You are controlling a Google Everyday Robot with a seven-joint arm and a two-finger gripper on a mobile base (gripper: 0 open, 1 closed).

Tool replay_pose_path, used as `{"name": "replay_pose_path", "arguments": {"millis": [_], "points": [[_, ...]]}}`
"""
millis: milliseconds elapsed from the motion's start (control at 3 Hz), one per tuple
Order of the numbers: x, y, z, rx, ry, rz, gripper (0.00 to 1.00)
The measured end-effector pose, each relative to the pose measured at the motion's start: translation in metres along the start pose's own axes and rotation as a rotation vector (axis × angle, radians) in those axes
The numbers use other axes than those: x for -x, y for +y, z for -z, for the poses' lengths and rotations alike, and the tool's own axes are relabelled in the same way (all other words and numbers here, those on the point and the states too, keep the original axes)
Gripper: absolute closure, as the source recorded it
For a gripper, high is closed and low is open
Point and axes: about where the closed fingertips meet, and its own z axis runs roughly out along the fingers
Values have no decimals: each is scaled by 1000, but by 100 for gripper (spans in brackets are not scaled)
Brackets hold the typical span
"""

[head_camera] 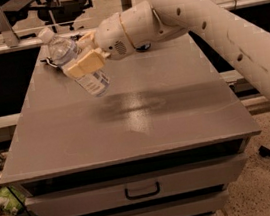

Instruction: Place blue plastic bottle upright

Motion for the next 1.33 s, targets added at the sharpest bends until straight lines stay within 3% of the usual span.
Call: {"name": "replay_pose_path", "arguments": {"millis": [667,1333], "points": [[-13,2,11,-39,-229,-57,100],[-21,11,5,-42,-350,-45,100]]}}
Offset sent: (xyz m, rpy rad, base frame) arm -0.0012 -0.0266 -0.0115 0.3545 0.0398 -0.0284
